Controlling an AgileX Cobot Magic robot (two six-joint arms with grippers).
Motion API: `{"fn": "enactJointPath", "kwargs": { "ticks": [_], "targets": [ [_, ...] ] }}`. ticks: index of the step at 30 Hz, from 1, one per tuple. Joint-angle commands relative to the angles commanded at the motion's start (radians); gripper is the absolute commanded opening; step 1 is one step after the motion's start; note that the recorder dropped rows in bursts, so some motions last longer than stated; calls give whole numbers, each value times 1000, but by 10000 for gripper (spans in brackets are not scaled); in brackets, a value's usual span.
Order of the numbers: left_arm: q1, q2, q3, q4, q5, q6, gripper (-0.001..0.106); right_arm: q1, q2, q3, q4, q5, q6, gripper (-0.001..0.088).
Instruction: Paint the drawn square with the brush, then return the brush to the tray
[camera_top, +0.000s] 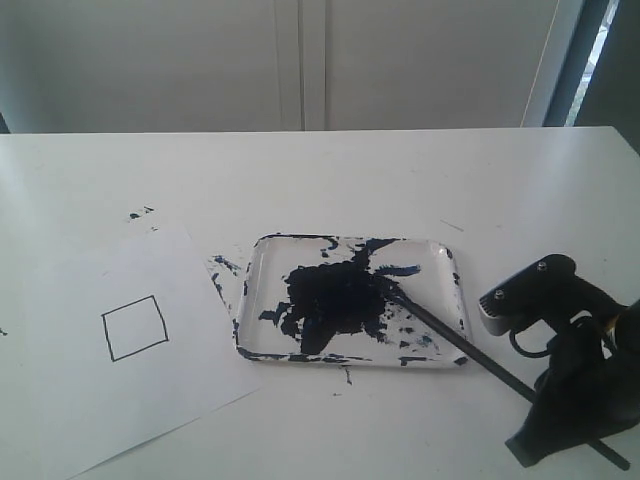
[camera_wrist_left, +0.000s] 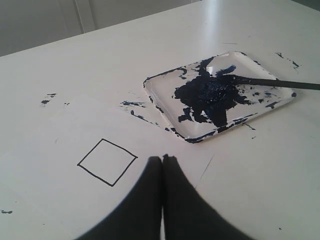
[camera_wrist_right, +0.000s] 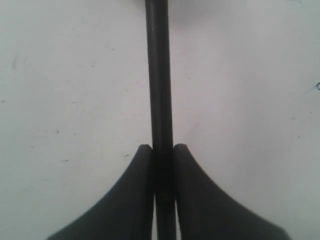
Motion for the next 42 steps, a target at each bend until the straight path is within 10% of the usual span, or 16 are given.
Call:
{"fn": "enactJointPath", "kwargs": {
  "ticks": [42],
  "targets": [
    [0, 0, 0, 0, -2, 0, 0, 0, 0, -2, 228, -145, -151, 0]
  ]
}}
